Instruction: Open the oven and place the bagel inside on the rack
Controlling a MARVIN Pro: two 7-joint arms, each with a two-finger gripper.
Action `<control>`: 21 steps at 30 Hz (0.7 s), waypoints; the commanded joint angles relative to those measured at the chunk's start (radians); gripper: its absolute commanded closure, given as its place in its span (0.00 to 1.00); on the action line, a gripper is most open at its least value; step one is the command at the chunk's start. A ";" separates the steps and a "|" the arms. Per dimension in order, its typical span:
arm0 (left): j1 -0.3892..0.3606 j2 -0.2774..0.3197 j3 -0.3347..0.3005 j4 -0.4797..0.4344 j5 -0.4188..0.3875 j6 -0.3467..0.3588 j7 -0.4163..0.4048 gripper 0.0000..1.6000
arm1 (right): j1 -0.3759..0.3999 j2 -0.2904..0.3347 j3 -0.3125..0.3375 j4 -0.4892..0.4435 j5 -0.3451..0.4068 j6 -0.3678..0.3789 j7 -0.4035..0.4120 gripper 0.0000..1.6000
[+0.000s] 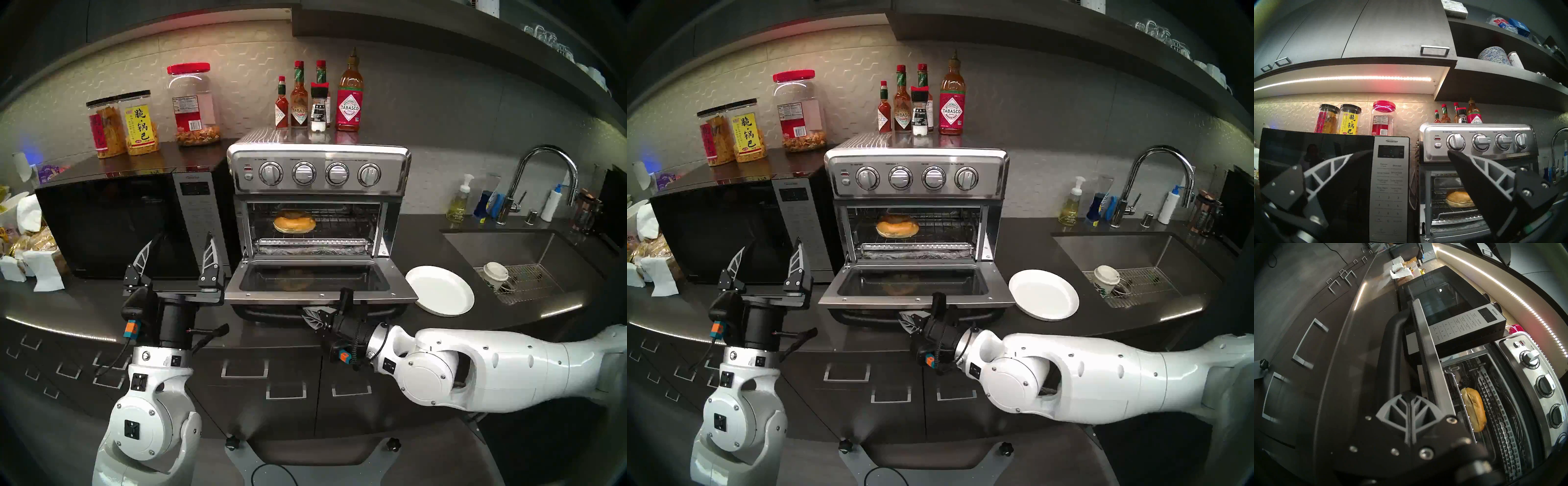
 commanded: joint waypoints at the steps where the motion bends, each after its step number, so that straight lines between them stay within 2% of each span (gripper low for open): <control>1: 0.002 0.001 0.000 -0.023 0.001 -0.001 -0.001 0.00 | 0.023 -0.003 0.026 -0.004 0.001 0.001 -0.010 1.00; 21: 0.002 0.001 0.000 -0.023 0.001 -0.001 -0.001 0.00 | 0.023 -0.003 0.026 -0.004 0.001 0.001 -0.010 1.00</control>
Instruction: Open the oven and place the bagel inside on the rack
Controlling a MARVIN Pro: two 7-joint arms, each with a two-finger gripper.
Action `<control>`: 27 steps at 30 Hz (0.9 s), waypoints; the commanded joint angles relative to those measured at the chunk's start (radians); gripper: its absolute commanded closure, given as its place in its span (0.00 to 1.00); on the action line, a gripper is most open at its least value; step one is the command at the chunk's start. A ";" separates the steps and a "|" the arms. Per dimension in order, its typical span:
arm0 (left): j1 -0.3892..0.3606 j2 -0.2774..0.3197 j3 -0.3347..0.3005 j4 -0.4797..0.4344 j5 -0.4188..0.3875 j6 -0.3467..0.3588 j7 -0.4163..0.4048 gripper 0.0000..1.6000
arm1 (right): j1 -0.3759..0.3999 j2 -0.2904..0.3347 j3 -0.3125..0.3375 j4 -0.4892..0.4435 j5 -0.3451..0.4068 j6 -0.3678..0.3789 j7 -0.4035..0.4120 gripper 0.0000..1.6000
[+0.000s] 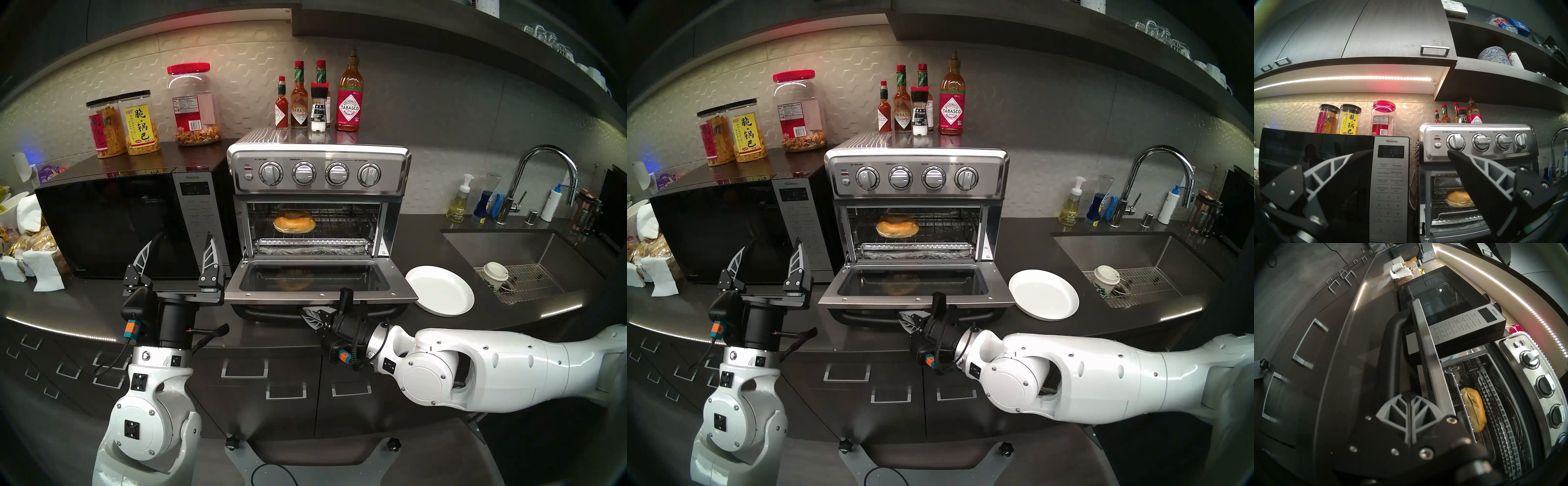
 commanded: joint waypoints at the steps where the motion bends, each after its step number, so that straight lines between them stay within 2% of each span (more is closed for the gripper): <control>1: 0.002 0.001 0.000 -0.023 0.001 -0.001 -0.001 0.00 | 0.023 -0.003 0.026 -0.004 0.001 0.001 -0.010 1.00; 27: 0.002 0.001 0.000 -0.023 0.001 -0.001 -0.001 0.00 | 0.023 -0.003 0.026 -0.004 0.001 0.001 -0.010 1.00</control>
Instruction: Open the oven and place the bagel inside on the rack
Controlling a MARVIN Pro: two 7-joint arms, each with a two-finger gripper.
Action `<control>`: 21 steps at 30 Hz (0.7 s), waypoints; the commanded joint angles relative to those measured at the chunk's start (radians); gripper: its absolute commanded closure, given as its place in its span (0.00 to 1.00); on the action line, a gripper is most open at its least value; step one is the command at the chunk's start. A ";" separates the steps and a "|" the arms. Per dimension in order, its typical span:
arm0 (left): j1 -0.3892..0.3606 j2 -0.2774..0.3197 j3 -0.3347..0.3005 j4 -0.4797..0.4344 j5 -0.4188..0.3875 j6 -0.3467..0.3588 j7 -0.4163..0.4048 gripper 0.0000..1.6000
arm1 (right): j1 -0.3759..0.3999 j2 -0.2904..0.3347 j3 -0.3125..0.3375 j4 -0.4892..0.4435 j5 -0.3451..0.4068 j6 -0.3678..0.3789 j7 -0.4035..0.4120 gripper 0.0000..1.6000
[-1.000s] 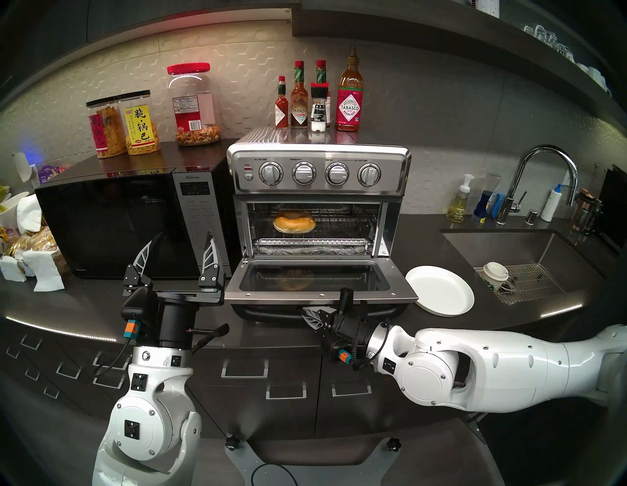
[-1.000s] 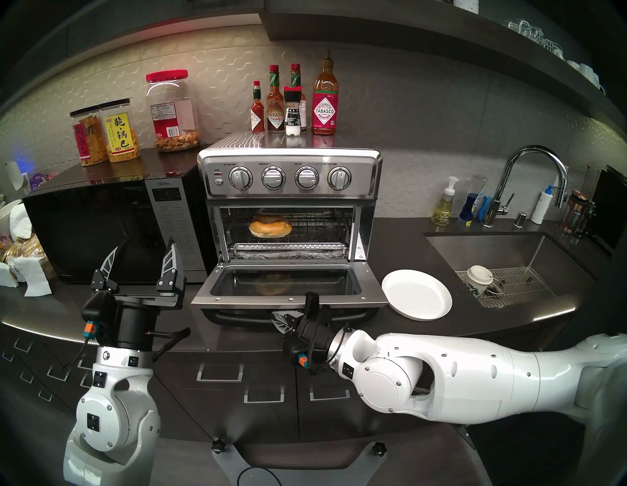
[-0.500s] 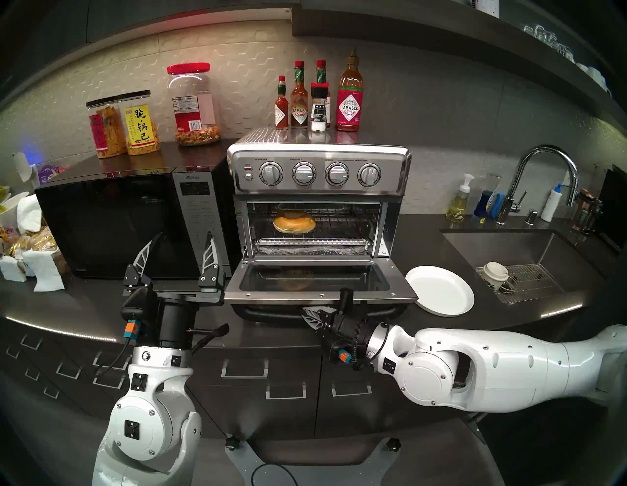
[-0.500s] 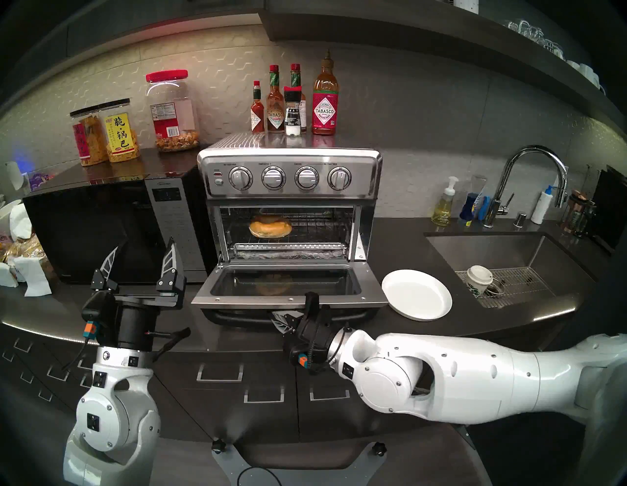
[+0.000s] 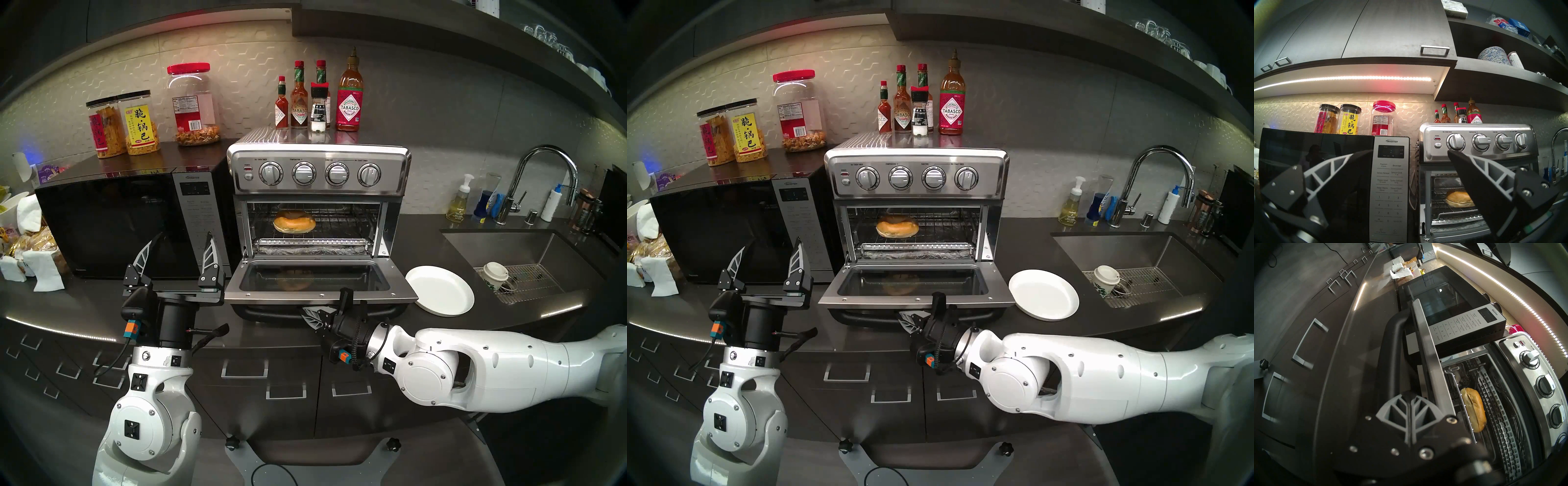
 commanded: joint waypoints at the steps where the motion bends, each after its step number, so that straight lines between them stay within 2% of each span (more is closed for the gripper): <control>1: 0.002 0.001 0.000 -0.023 0.001 -0.001 -0.001 0.00 | 0.023 -0.003 0.026 -0.004 0.001 0.001 -0.011 1.00; 21: 0.002 0.001 0.000 -0.023 0.001 -0.001 -0.001 0.00 | 0.023 -0.003 0.026 -0.004 0.001 0.001 -0.011 1.00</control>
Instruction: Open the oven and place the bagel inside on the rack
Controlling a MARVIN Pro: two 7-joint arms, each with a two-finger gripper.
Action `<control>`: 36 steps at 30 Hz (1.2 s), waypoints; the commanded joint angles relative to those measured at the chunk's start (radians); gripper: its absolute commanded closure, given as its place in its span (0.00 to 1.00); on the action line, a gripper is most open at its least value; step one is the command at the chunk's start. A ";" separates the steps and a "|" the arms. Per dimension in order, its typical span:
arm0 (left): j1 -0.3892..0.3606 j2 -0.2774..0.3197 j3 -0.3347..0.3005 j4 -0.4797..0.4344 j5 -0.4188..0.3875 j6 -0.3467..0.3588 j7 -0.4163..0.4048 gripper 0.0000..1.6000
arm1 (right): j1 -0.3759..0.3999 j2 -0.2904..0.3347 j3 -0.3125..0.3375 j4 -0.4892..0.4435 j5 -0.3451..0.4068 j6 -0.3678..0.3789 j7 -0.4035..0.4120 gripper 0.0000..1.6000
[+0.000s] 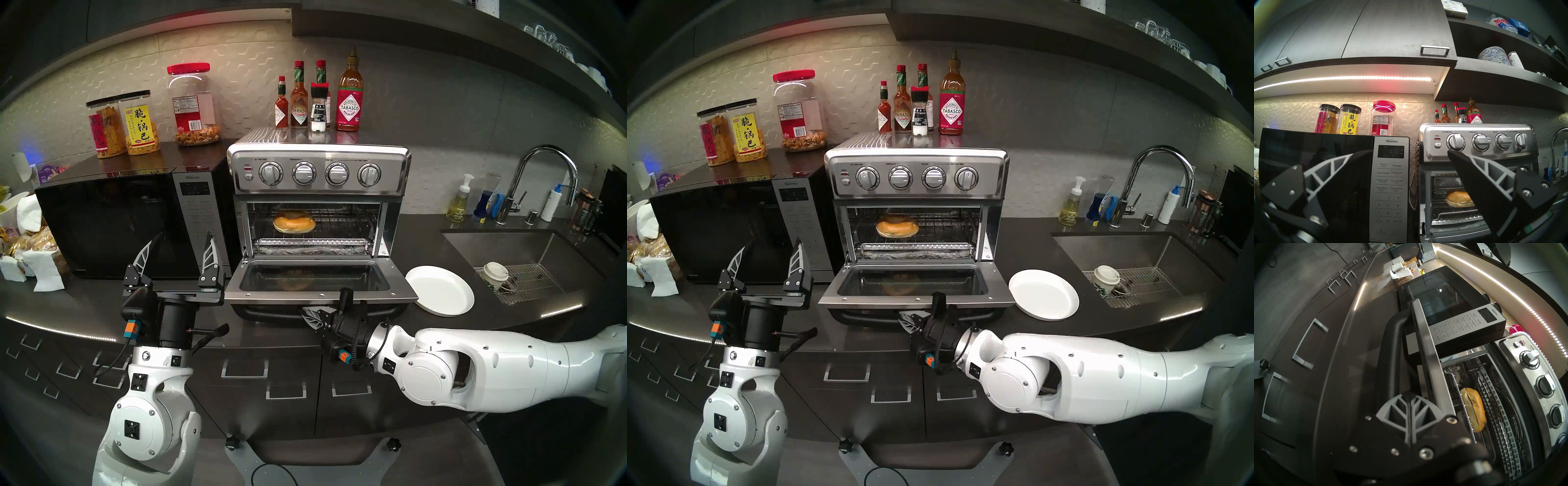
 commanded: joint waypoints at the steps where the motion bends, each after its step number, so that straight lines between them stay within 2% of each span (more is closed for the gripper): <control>1: 0.002 0.001 0.000 -0.023 0.001 -0.001 -0.001 0.00 | 0.023 -0.003 0.026 -0.003 0.001 0.001 -0.011 1.00; 36: 0.002 0.001 0.000 -0.023 0.001 -0.001 -0.001 0.00 | 0.022 -0.003 0.026 -0.003 0.001 0.001 -0.011 1.00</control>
